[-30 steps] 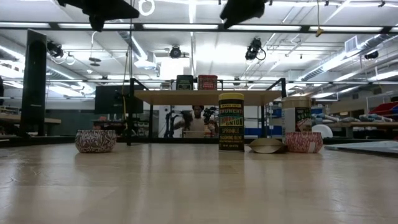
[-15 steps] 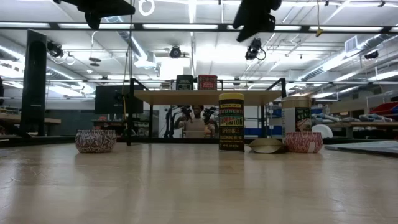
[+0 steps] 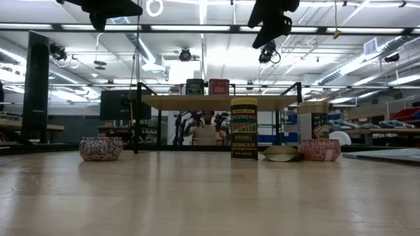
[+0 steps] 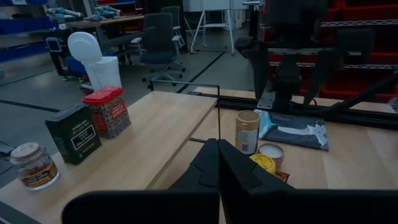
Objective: Shelf spices
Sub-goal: Put the yellow seasoning bottle on the shelf
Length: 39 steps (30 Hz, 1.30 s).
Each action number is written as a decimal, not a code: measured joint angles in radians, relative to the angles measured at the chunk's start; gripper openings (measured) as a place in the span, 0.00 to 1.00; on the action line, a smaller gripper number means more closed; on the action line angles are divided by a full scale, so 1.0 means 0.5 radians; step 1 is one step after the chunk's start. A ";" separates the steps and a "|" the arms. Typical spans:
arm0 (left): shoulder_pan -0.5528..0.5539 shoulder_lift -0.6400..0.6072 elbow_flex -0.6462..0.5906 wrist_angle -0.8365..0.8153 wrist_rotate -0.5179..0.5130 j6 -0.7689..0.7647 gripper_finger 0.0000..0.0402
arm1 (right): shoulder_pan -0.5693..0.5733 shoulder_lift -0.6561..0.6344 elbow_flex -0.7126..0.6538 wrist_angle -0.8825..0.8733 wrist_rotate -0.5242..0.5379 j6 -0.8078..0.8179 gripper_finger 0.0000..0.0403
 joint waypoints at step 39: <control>0.000 0.002 0.002 -0.002 0.002 -0.016 0.00 | -0.111 0.004 -0.554 0.595 -0.089 0.021 0.85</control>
